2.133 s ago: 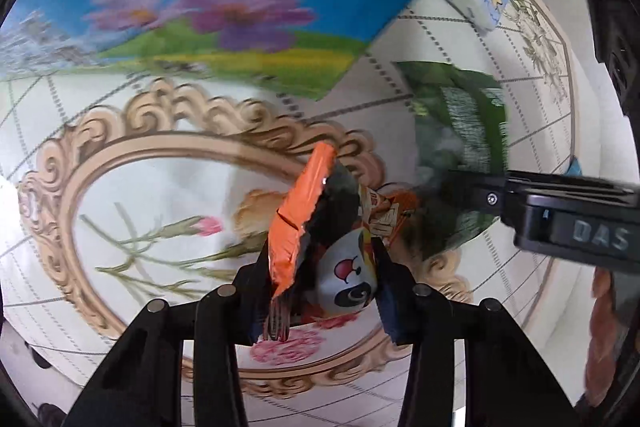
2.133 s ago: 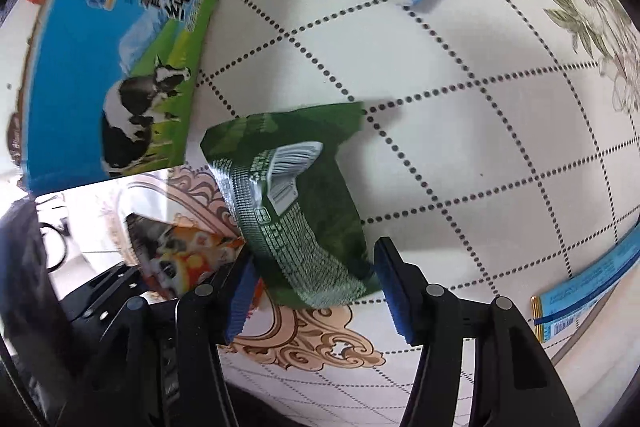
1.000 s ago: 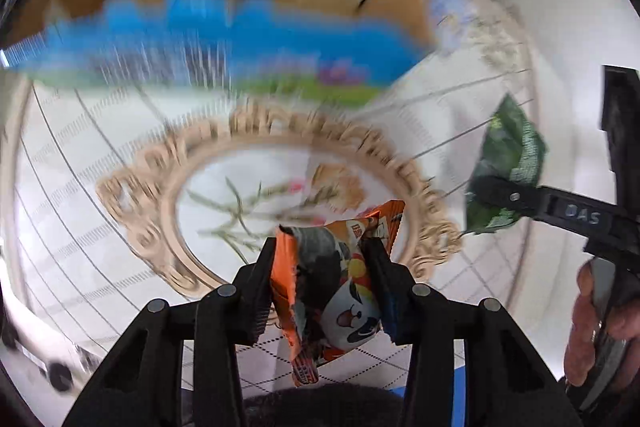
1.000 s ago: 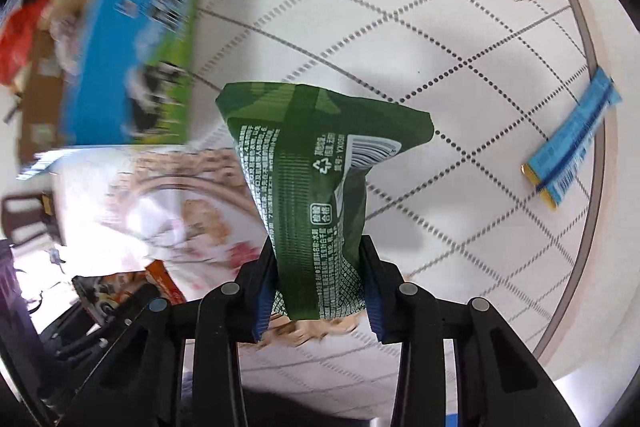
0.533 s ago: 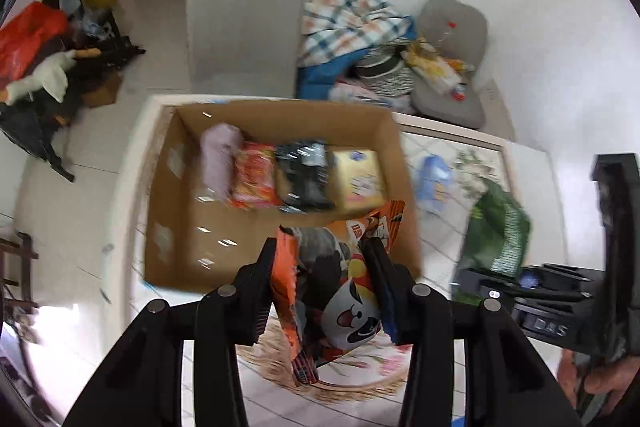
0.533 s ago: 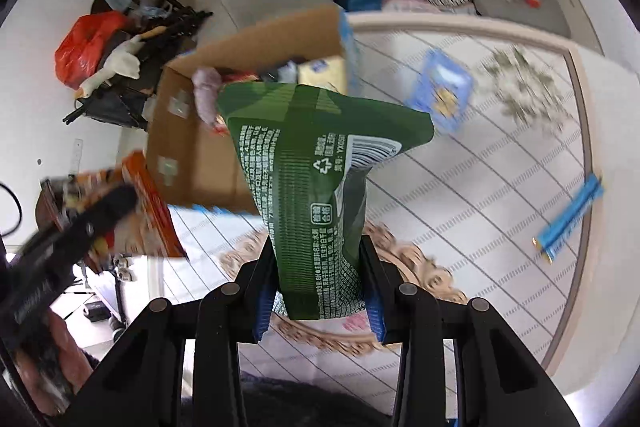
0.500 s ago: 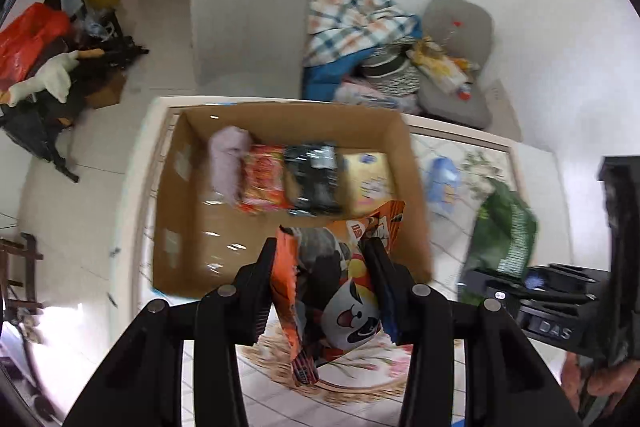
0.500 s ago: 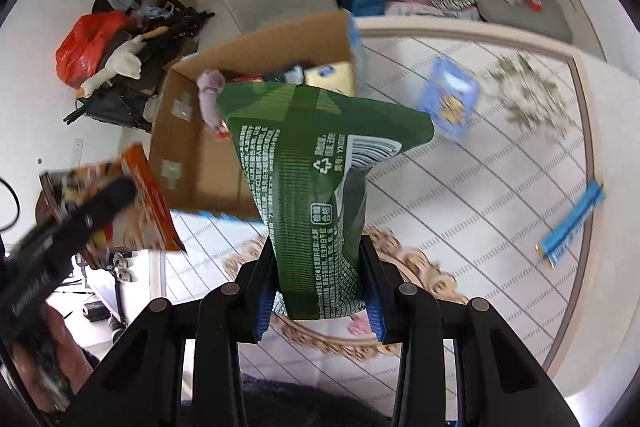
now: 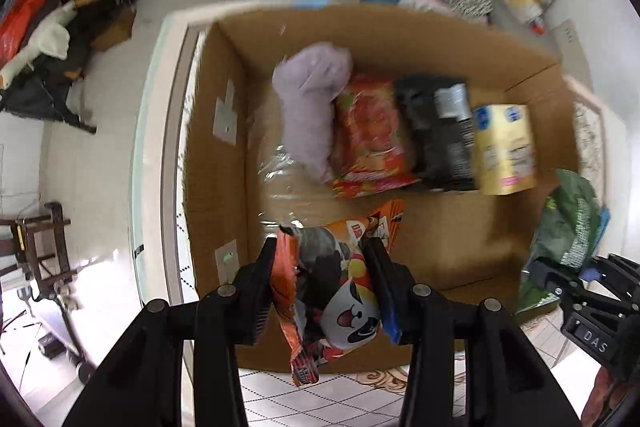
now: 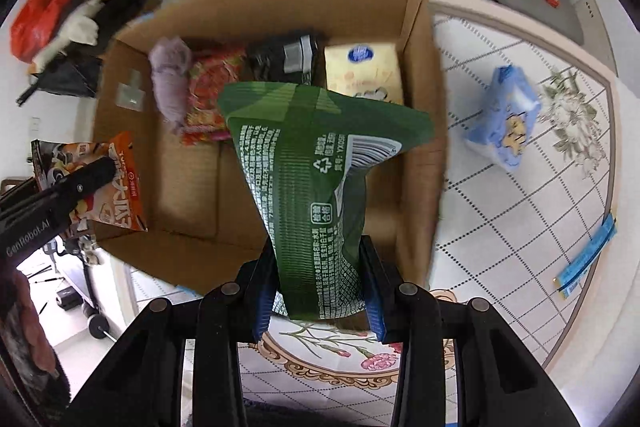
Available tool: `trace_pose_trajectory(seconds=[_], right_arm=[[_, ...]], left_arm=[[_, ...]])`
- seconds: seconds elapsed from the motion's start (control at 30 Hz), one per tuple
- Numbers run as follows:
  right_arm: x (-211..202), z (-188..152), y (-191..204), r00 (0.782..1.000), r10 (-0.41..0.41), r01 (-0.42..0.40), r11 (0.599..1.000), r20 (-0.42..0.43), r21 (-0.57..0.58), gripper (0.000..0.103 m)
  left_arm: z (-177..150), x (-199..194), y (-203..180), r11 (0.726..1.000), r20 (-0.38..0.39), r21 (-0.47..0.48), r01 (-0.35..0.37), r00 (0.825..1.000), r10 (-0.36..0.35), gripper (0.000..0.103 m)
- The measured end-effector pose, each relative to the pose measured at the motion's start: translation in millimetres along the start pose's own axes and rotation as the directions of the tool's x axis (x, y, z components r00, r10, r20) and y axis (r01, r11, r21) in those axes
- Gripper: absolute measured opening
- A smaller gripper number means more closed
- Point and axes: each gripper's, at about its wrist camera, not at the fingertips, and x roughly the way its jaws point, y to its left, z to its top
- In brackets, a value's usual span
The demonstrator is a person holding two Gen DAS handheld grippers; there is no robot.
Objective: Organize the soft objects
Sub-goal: 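Carry the green and orange bags toward the cardboard box, then lower both bags into the box and open both tools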
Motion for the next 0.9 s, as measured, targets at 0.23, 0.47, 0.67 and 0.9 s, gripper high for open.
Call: trace_pose_trajectory(seconds=[0.23,0.47,0.67,0.9], right_arm=[[40.4,8.8,6.8,0.994,-0.068,0.069,0.998,-0.083,0.013,0.04],[62.1,12.8,11.3,0.985,-0.083,0.089,0.995,-0.15,0.036,0.042],[50.9,14.0,15.7,0.99,-0.061,0.069,0.996,-0.128,0.058,0.065],[18.7,7.8,24.7,0.995,-0.075,0.077,0.996,-0.062,0.045,0.065]], left_arm=[[6.2,42.6,14.9,1.0,-0.117,-0.002,-0.017,0.993,0.017,0.041],[3.7,56.0,20.9,1.0,-0.176,-0.028,0.013,0.984,-0.018,0.043],[-1.1,46.5,27.3,0.999,-0.172,-0.05,0.004,0.985,-0.012,0.056],[-14.4,3.8,30.5,0.996,-0.067,-0.073,0.043,0.997,-0.048,0.056]])
